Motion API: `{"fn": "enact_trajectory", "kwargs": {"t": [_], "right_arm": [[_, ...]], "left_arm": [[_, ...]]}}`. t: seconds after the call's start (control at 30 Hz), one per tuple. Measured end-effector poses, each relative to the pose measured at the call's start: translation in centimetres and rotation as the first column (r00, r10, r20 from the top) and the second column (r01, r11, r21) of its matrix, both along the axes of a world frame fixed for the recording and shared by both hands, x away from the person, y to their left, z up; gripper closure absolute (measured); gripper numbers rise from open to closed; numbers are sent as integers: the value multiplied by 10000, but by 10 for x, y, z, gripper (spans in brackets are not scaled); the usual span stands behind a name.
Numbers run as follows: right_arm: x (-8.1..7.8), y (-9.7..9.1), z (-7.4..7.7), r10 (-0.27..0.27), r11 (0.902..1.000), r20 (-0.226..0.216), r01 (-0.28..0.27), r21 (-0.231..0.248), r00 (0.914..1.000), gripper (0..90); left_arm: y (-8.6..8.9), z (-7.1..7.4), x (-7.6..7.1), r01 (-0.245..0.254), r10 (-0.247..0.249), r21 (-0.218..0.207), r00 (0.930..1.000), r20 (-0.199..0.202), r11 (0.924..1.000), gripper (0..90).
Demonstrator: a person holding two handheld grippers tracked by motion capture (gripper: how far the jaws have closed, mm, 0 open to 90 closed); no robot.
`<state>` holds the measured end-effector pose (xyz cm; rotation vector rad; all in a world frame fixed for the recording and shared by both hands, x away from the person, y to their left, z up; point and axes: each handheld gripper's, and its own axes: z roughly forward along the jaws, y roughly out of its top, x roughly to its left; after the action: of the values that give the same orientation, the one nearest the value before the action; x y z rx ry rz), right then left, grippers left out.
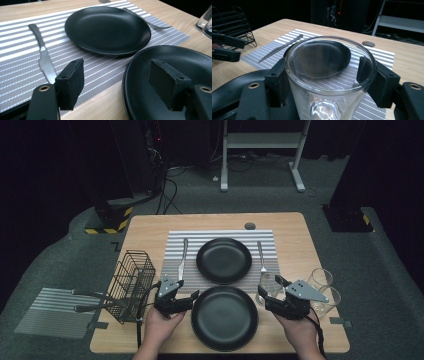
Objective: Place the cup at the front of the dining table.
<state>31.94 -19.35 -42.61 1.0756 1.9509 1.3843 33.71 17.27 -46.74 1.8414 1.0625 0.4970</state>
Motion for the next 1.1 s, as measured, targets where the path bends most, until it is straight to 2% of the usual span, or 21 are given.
{"fn": "enact_trajectory", "kwargs": {"t": [0.1, 0.13, 0.17, 0.27, 0.3, 0.33, 0.37, 0.43, 0.47, 0.5, 0.53, 0.63, 0.67, 0.7, 0.73, 0.77, 0.87, 0.93, 0.97, 1.03, 1.1], "right_arm": [[2, 5, 2, 42, 9998, 30, -41, -186, 10000, 286], [1, 6, 3, 25, 9998, -93, -27, -173, 10000, 286], [3, 7, 4, 87, 9996, 69, -85, -287, 9999, 286], [5, 11, 5, 6, 9999, 193, -3, -162, 9998, 286], [4, 11, 6, 10, 9998, -35, -11, -181, 10000, 286], [4, 12, 6, 2, 9999, -22, -2, -166, 10000, 286], [5, 12, 7, 12, 9998, 102, -10, -203, 9999, 286], [4, 14, 8, 5, 9999, -57, -6, -152, 10000, 286], [4, 15, 8, 7, 9999, 28, -6, -171, 10000, 286], [5, 16, 8, -32, 9999, 174, 34, -145, 9998, 286], [4, 17, 9, -12, 9999, 43, 13, -160, 10000, 286], [5, 19, 11, 36, 9998, 106, -34, -201, 9999, 286], [4, 20, 12, -1, 9999, -6, 1, -126, 10000, 286], [5, 21, 13, 41, 9998, 128, -38, -186, 9999, 286], [5, 22, 14, 14, 9999, -4, -14, -111, 10000, 286], [5, 23, 15, 56, 9998, 99, -54, -184, 9999, 286], [5, 26, 16, 53, 9999, 30, -52, -123, 10000, 286], [5, 28, 16, 79, 9999, 66, -78, -120, 9999, 286], [5, 29, 17, 131, 9998, -11, -131, -124, 9999, 286], [4, 32, 17, 160, 9999, 90, -160, -50, 9998, 286], [4, 33, 18, 241, 9996, 91, -240, -160, 9997, 286]], "left_arm": [[-3, 0, 2, 183, -182, -77, 9998, 88, 9998, 284], [-5, 0, 2, 195, -194, -32, 9998, 95, 9998, 282], [-6, 0, 3, 221, -220, -58, 9996, 202, 9997, 282], [-12, 3, 8, 199, -199, -84, 9998, 49, 9998, 286], [-14, 4, 8, 202, -202, -195, 9998, 23, 9996, 286], [-17, 6, 9, 307, -304, -165, 9994, 152, 9994, 286], [-20, 8, 10, 377, -378, 66, 9990, 239, 9993, 286], [-27, 10, 12, 470, -482, 305, 9981, 377, 9984, 285], [-31, 12, 11, 404, -408, 125, 9986, 350, 9991, 284], [-32, 14, 12, 565, -571, 155, 9973, 451, 9983, 284], [-33, 15, 12, 667, -674, 142, 9963, 528, 9977, 285], [-39, 18, 10, 820, -826, 112, 9945, 649, 9966, 284], [-41, 19, 9, 873, -881, 136, 9934, 736, 9961, 284], [-42, 20, 8, 923, -935, 190, 9927, 756, 9955, 281], [-43, 20, 7, 977, -988, 168, 9920, 790, 9951, 281], [-43, 21, 6, 1029, -1035, 117, 9911, 833, 9946, 280], [-41, 21, 3, 1203, -1212, 172, 9898, 749, 9926, 277], [-42, 19, -2, 1146, -1143, -16, 9911, 680, 9934, 272], [-40, 18, -2, 1265, -1276, 190, 9891, 736, 9918, 271], [-40, 16, -3, 1229, -1224, -33, 9902, 668, 9924, 269], [-39, 16, -2, 1351, -1348, -6, 9885, 680, 9908, 265]]}}
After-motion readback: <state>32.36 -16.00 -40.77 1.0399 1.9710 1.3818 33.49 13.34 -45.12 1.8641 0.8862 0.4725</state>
